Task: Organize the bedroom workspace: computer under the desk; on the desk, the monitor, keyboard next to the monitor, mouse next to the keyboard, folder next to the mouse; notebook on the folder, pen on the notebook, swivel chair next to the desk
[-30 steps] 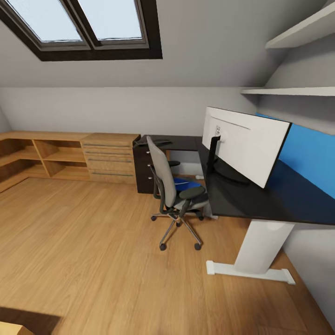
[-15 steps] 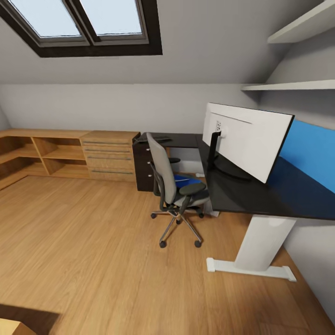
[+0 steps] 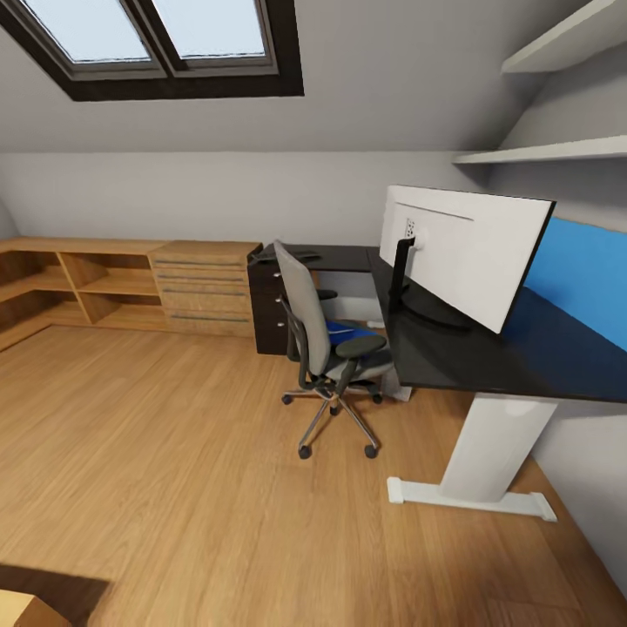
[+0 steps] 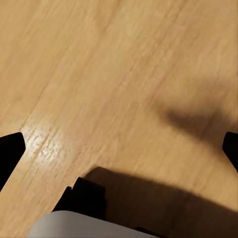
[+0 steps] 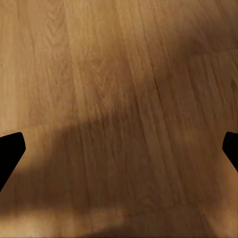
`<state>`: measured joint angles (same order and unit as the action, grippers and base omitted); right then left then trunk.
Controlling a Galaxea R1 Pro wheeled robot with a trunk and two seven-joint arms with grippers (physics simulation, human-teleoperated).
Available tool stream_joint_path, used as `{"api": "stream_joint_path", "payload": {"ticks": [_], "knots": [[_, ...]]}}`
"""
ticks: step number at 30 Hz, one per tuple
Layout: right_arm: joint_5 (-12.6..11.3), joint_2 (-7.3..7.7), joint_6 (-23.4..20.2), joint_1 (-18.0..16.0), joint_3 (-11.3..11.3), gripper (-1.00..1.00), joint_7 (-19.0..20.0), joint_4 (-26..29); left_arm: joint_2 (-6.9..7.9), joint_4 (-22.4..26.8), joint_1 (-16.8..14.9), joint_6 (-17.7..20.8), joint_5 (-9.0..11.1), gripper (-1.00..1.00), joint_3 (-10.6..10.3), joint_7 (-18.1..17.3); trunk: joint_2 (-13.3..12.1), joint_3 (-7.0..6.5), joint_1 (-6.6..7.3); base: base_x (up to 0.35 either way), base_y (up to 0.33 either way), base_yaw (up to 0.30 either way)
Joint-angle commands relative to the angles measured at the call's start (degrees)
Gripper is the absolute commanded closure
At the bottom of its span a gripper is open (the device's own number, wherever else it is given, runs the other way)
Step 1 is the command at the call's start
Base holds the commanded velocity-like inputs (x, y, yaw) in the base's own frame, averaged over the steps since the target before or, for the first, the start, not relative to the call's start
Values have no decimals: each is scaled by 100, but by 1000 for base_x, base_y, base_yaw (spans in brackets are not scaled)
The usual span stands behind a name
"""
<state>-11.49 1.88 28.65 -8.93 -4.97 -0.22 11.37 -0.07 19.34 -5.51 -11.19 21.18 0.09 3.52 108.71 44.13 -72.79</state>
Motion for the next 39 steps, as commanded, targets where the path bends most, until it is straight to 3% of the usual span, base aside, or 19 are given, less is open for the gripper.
{"api": "stream_joint_path", "payload": {"ticks": [1,12,21,24,30,39], "knots": [[-2,0,18,-3,-17,-100,5,-3,-1,-1,-2,-18,11,-100,-1,10,44,24,-22,0,0,0],[-2,0,35,-3,-13,-100,9,-3,5,68,-2,-41,18,-100,-1,8,485,208,-263,0,0,-59],[19,-2,35,-3,-5,-100,8,-43,18,65,-2,-81,10,-100,5,-9,485,202,-263,0,0,-49],[7,-1,35,-3,-8,-100,21,-47,90,52,-2,-307,13,-100,1,-4,485,202,-263,0,0,-1],[22,5,33,-3,-12,-100,17,7,114,45,-2,-411,10,-100,-3,-7,485,202,-263,23,0,0],[24,-11,-431,-380,-17,-100,-125,968,106,66,-2,-489,-205,-100,-200,20,485,202,-263,129,0,0]]}}
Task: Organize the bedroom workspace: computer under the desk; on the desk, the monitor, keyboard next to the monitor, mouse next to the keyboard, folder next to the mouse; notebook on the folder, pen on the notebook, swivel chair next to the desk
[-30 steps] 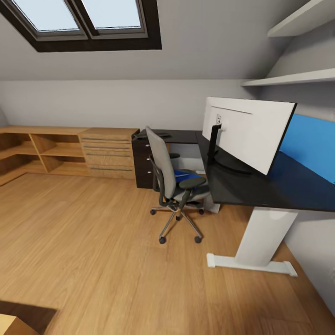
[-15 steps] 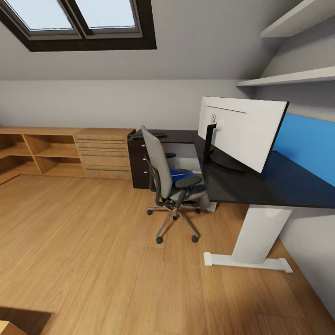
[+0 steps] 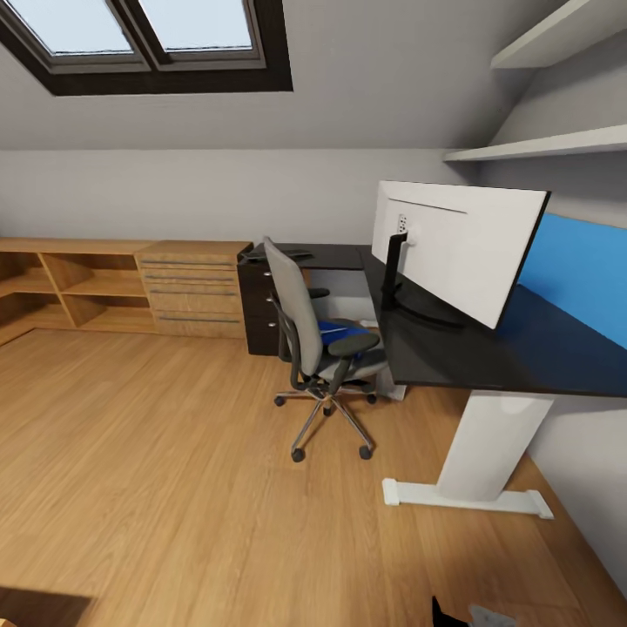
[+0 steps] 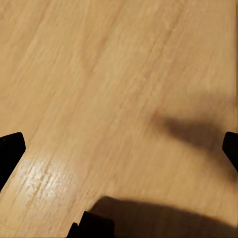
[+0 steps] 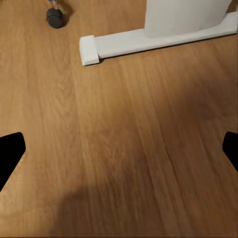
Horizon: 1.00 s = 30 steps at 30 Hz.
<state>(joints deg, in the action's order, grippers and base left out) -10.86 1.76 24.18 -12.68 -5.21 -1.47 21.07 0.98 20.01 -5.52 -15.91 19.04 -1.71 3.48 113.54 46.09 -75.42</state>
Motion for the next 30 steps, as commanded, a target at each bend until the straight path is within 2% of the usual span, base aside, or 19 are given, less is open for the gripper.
{"api": "stream_joint_path", "payload": {"ticks": [1,5,6,8,9,11,14,15,16,17,18,20,22,24,29,30], "knots": [[-46,-14,-168,-126,10,-100,-109,92,-14,11,-2,-52,-6,-100,-33,28,2,5,0,31,0,0],[-45,-93,-543,-334,29,-100,-337,200,-73,128,-2,-90,-25,-100,-60,30,2,5,0,18,0,0],[-34,-218,-716,-503,42,-100,-462,226,-99,325,-2,-54,-32,-100,-75,45,2,5,0,7,0,0],[-31,-282,-790,-647,43,-100,-513,218,-108,496,-6,13,-35,-100,-81,54,2,5,0,5,0,0],[-31,-323,-841,-827,44,-100,-548,207,-110,720,-17,192,-37,-100,-82,71,2,5,0,3,0,0],[-31,-352,-876,-998,45,-100,-573,200,-112,959,-46,447,-35,-100,-83,106,2,5,0,2,0,0],[-34,-373,-943,-1253,44,-100,-599,189,-114,1402,-170,1040,-34,-100,-83,225,2,5,0,1,0,0],[-33,-380,-1052,-1427,45,-100,-609,169,-114,1709,-285,1528,-33,-100,-82,353,2,5,0,0,0,0],[-30,-381,-1134,-1519,45,-100,-613,148,-116,1849,-344,1775,-33,-100,-80,425,2,5,0,0,0,0],[-26,-383,-1331,-1715,46,-100,-618,80,-121,2093,-471,2236,-31,-100,-78,575,2,5,0,0,0,0],[-23,-384,-1437,-1818,46,-100,-620,35,-123,2194,-540,2425,-28,-100,-78,642,2,5,0,0,0,0],[-21,-379,-1751,-2248,46,-100,-624,-196,-138,2441,-890,2886,-17,-100,-76,824,2,5,0,0,0,0],[-22,-379,-1829,-2442,46,-100,-625,-299,-143,2503,-1091,3009,-11,-100,-74,874,2,5,0,0,0,0],[-9,-378,-1953,-2900,46,-100,-626,-459,-142,2627,-1754,3204,14,-100,-70,945,2,5,0,0,0,0],[106,-384,-2003,-3171,46,-100,-627,-500,-158,3027,-1920,3312,24,-100,-33,943,2,5,0,0,0,0],[194,-390,-2018,-3257,46,-100,-627,-506,-161,3171,-1940,3436,28,-100,-23,937,2,5,0,0,0,0]]}}
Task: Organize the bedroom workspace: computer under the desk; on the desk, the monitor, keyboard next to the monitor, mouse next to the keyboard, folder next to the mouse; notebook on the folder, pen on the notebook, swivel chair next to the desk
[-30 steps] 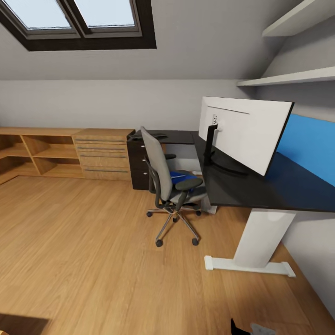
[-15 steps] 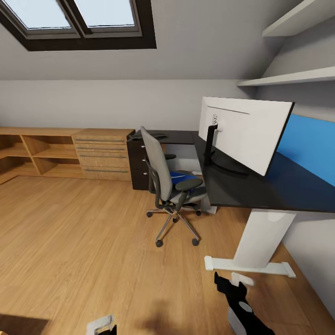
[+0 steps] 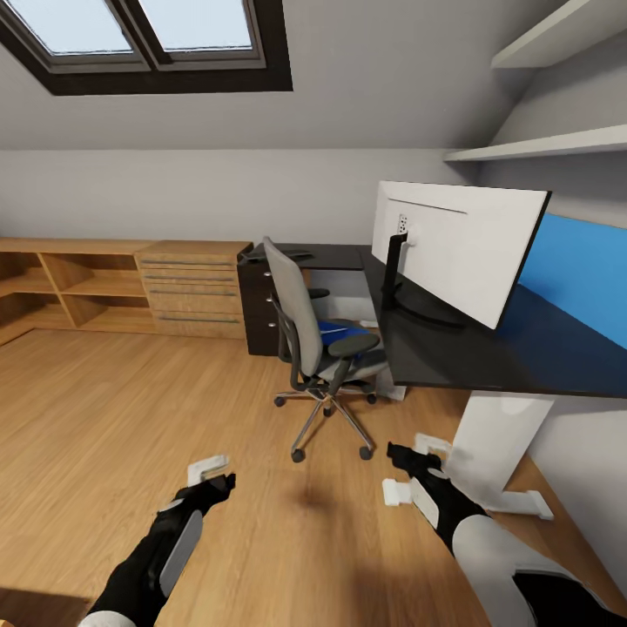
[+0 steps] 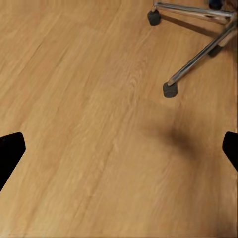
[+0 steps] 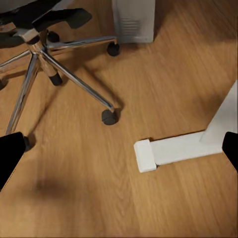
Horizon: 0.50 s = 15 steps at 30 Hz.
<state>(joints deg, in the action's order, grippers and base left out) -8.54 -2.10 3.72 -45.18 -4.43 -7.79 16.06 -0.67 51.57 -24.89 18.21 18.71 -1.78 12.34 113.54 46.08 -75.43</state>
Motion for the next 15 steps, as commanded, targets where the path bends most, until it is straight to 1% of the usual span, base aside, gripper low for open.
{"api": "stream_joint_path", "payload": {"ticks": [1,2,3,4,5,6,7,9,12,15], "knots": [[131,-13,10,-103,-32,-100,6,3,4,199,-26,336,142,-100,-2,31,2,6,1,0,0,0],[166,-12,8,-117,-32,-100,6,5,6,256,-29,430,202,-100,4,27,2,6,1,0,0,0],[216,-10,1,-138,-33,-100,7,-5,14,443,-32,623,370,-100,30,23,2,6,1,0,0,0],[248,-10,4,-154,-38,-100,10,-24,36,754,-34,848,645,-100,70,21,2,6,1,0,0,0],[260,-10,9,-160,-40,-100,11,-33,51,890,-36,949,783,-100,86,23,2,6,1,0,0,0],[278,-10,18,-169,-43,-100,12,-44,73,1060,-38,1092,980,-100,110,26,2,6,1,0,0,0],[289,-10,25,-174,-45,-100,16,-53,86,1127,-39,1177,1104,-100,125,25,2,6,1,0,0,0],[301,-14,59,-176,-48,-100,39,-57,101,1096,-41,1255,1222,-100,141,19,2,6,1,0,0,0],[306,-20,136,-175,-49,-100,64,-64,108,1077,-47,1283,1270,-100,144,14,2,6,1,0,0,0],[307,-24,200,-175,-49,-100,74,-61,110,1195,-39,1288,1290,-100,140,-2,2,6,1,0,0,0]]}}
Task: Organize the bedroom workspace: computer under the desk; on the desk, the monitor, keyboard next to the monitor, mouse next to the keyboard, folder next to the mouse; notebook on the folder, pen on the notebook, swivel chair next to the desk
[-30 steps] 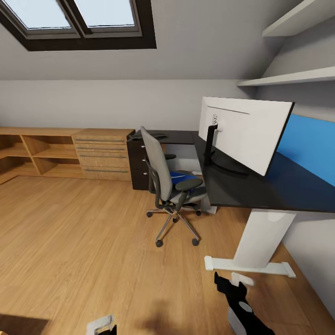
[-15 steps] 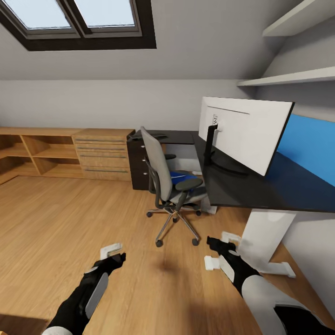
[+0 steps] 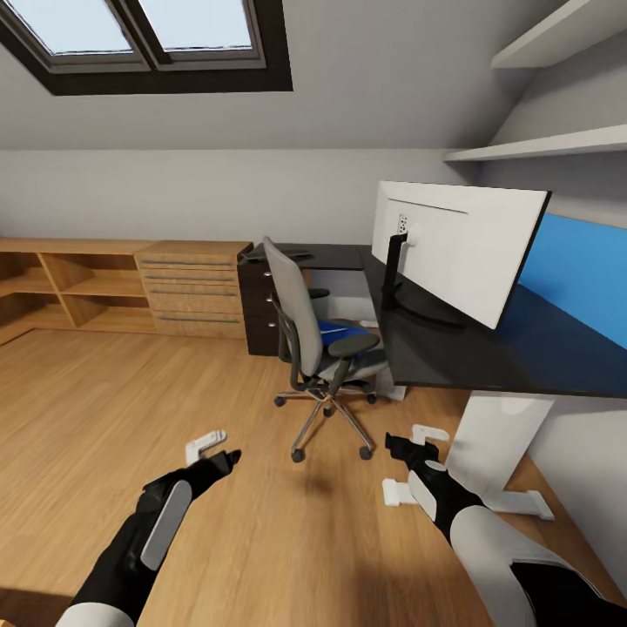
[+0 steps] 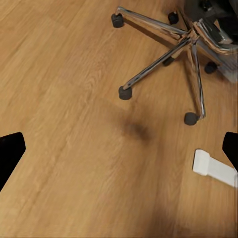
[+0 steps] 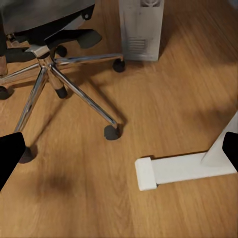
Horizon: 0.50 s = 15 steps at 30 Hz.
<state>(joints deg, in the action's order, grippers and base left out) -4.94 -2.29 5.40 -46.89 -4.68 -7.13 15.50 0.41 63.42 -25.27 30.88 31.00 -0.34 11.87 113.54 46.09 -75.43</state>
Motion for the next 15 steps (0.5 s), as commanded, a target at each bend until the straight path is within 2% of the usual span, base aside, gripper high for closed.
{"api": "stream_joint_path", "payload": {"ticks": [1,5,10,15], "knots": [[-52,-5,39,-4,-22,-100,8,-5,2,60,4,22,63,-100,-5,43,2,6,1,0,0,0],[-45,-13,59,-1,-10,-100,9,-10,0,542,219,23,70,-100,-14,37,2,6,1,132,0,0],[-43,-29,78,4,5,-100,10,-3,0,1377,671,29,72,-100,-18,27,2,6,1,276,0,0],[-42,-35,83,4,8,-100,-8,31,-1,2000,1029,31,72,-100,-18,20,2,6,1,261,0,0]]}}
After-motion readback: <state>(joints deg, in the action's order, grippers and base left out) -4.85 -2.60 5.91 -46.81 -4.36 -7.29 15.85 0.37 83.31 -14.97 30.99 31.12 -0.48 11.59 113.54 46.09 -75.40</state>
